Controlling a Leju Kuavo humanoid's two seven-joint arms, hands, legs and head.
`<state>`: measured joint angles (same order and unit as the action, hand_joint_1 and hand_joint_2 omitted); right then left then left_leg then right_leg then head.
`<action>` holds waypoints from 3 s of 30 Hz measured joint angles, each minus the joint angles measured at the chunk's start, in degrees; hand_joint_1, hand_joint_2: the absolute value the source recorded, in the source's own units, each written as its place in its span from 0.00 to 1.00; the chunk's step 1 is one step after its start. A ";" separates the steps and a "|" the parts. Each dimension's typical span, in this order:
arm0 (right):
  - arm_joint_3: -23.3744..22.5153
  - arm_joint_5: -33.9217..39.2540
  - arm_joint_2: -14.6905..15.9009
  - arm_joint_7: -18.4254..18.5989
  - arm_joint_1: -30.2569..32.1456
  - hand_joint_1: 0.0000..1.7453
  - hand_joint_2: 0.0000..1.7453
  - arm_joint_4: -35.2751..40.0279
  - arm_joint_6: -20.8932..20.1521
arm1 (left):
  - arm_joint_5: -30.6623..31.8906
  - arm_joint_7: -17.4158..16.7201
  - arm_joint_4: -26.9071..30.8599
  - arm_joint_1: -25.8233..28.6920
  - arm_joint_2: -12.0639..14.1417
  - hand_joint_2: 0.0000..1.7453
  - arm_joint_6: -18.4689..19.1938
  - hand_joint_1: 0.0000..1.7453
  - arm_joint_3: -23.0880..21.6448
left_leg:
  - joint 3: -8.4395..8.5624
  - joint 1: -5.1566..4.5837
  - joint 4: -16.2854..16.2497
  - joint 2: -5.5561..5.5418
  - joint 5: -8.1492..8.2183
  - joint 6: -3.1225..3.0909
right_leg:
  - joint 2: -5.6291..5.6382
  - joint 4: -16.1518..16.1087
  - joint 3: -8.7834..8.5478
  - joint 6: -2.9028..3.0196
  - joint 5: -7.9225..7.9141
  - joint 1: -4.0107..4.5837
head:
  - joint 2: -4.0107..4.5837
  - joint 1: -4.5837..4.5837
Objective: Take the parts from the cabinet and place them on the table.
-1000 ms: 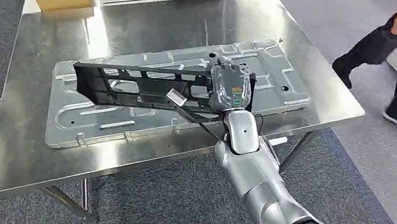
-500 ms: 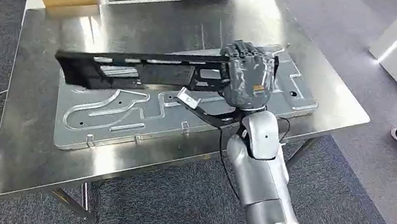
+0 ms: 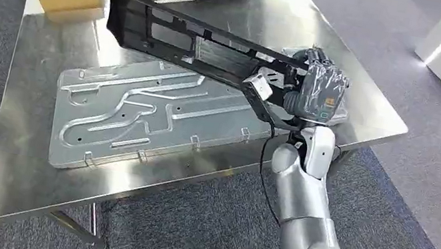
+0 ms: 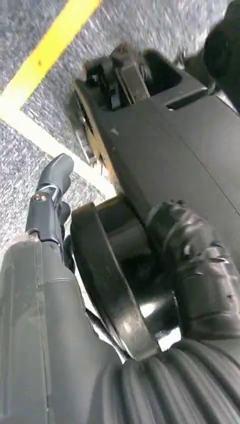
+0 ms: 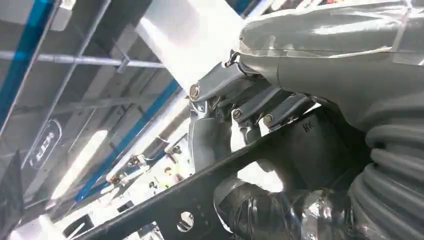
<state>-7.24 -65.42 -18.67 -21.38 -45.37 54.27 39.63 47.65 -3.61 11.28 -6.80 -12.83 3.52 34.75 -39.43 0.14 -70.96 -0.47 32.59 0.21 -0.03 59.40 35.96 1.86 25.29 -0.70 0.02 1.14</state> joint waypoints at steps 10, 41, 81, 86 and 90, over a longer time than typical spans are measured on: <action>-1.92 0.00 -0.46 0.44 -1.59 0.89 1.00 -2.42 0.07 | 0.09 -0.26 0.02 -0.37 0.07 1.00 0.02 0.00 0.02 | 4.42 -0.39 11.68 -0.01 -7.23 -0.91 | 0.26 0.44 -1.18 -1.54 1.21 0.10 | 0.00 0.06; -2.66 4.09 -0.20 5.71 -9.09 0.89 1.00 -21.95 -1.86 | 0.57 1.75 0.04 -0.51 -0.02 1.00 0.22 0.00 0.00 | 4.08 -0.14 12.08 -0.13 -7.56 -0.94 | 0.31 -0.08 -0.01 -1.75 -0.34 0.19 | 0.00 0.07; 8.65 5.05 2.30 22.97 -17.54 0.00 0.00 -31.47 -33.99 | -2.01 3.08 0.09 -0.77 0.42 0.00 1.25 0.00 1.49 | 5.14 0.29 12.74 0.19 -7.69 -2.30 | 0.23 10.82 4.94 -2.45 2.65 0.26 | 0.00 0.09; 10.43 5.05 2.45 23.26 -18.69 0.00 0.00 -32.13 -33.90 | -2.05 3.08 0.09 -0.77 0.42 0.00 1.25 0.00 1.64 | 4.81 -0.06 12.34 0.05 -7.47 -1.22 | 0.25 0.54 0.04 -1.53 -0.02 0.64 | 0.00 0.04; 10.93 5.05 2.45 23.26 -19.24 0.00 0.00 -32.63 -33.86 | -2.12 3.10 0.09 -0.77 0.50 0.00 1.16 0.00 1.99 | 3.50 0.16 8.99 0.10 -4.62 -0.06 | -0.09 -0.59 -0.65 -0.22 -0.62 0.15 | -0.02 0.02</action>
<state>3.69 -60.37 -16.22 1.88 -64.62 21.64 5.77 45.53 -0.50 11.37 -7.58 -12.33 4.68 36.74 -35.93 0.30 -61.97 -0.37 27.97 0.15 -0.11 58.82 35.31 1.64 24.67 -0.55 0.00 1.16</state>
